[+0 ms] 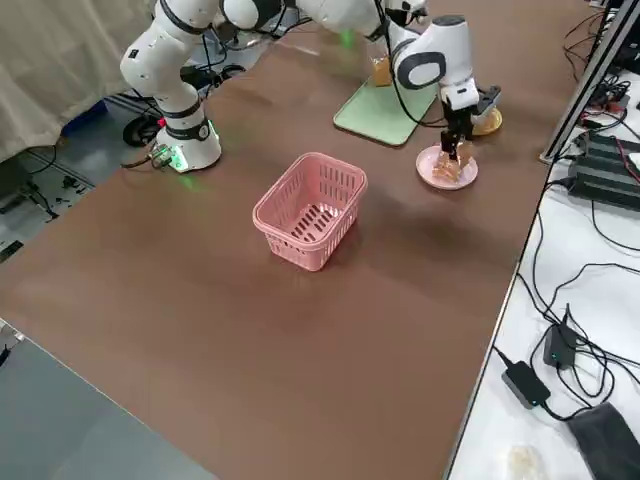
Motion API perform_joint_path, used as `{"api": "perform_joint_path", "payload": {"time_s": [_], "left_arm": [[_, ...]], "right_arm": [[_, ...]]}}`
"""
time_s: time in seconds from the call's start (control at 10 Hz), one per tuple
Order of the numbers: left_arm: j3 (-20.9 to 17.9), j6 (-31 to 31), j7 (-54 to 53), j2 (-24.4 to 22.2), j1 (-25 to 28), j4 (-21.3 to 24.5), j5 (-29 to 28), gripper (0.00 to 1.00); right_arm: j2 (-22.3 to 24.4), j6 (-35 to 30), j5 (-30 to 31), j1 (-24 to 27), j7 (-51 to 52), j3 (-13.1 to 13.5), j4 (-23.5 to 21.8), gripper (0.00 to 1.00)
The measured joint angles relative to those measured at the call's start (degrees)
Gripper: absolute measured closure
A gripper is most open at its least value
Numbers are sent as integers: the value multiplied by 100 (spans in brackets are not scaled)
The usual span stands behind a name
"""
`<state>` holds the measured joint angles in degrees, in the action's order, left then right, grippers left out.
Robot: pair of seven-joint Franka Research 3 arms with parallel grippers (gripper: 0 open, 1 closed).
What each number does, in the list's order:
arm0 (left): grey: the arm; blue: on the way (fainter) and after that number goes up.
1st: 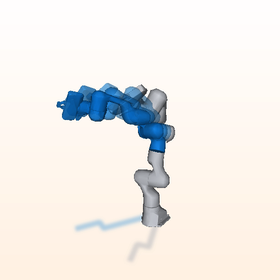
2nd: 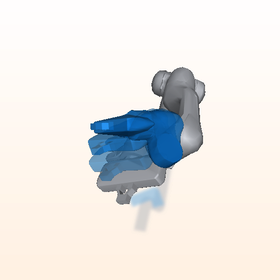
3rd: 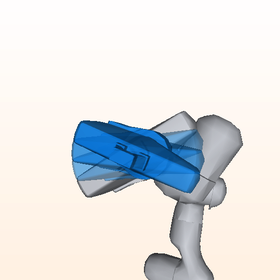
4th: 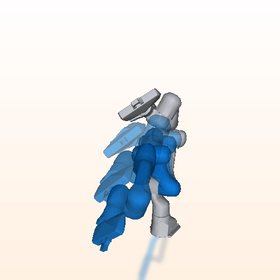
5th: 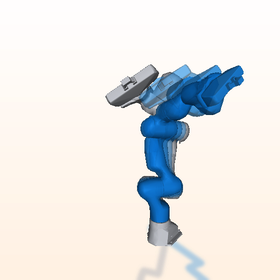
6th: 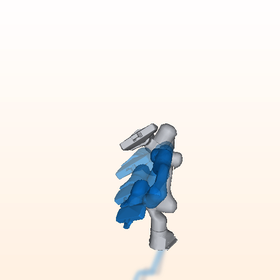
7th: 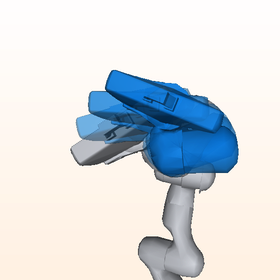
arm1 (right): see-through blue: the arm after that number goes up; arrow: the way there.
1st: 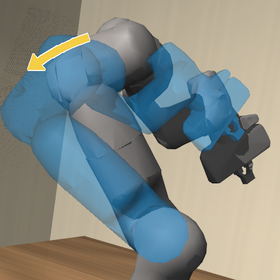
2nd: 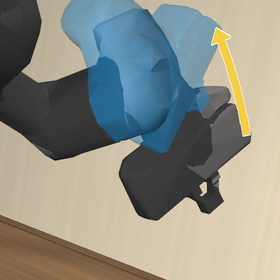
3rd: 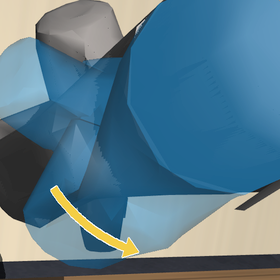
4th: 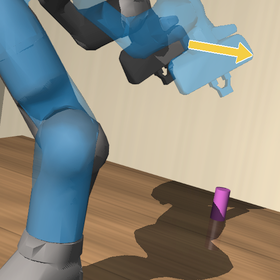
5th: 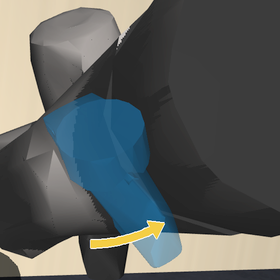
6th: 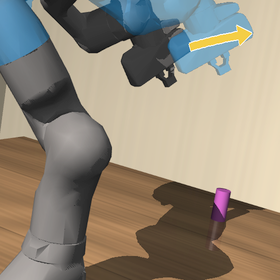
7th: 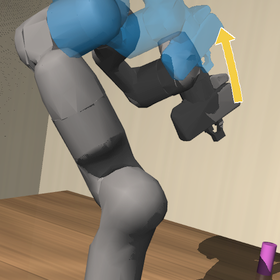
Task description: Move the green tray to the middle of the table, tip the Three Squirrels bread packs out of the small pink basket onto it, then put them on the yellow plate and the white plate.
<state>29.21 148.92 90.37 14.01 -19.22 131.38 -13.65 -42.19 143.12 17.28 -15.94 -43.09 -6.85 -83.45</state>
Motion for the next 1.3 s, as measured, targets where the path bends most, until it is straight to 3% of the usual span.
{"api": "perform_joint_path", "payload": {"time_s": [0.2, 0.5, 0.7, 1.0, 1.1, 1.3], "left_arm": [[12, 1, 0, -161, 6, 209, 0, 0], [87, 164, 2, -140, -27, 404, 0, 0], [116, 442, 1, 97, -50, 407, 0, 0], [121, 529, 0, 368, -69, 391, -13, 0], [120, 529, -6, 403, -66, 386, -13, 1], [118, 532, -29, 428, -20, 315, -14, 14]], "right_arm": [[466, -455, -1, 31, 32, -18, -165, 1], [1385, -1769, -179, 289, 657, -137, -342, 1], [2044, -2718, -939, 714, 1920, -141, -353, 1], [3024, -4088, -1397, 1545, 3460, -129, -396, 1], [3277, -4453, -1446, 1692, 3810, -59, -417, 1], [3634, -4940, -1484, 1788, 4494, 264, -427, 1]]}}
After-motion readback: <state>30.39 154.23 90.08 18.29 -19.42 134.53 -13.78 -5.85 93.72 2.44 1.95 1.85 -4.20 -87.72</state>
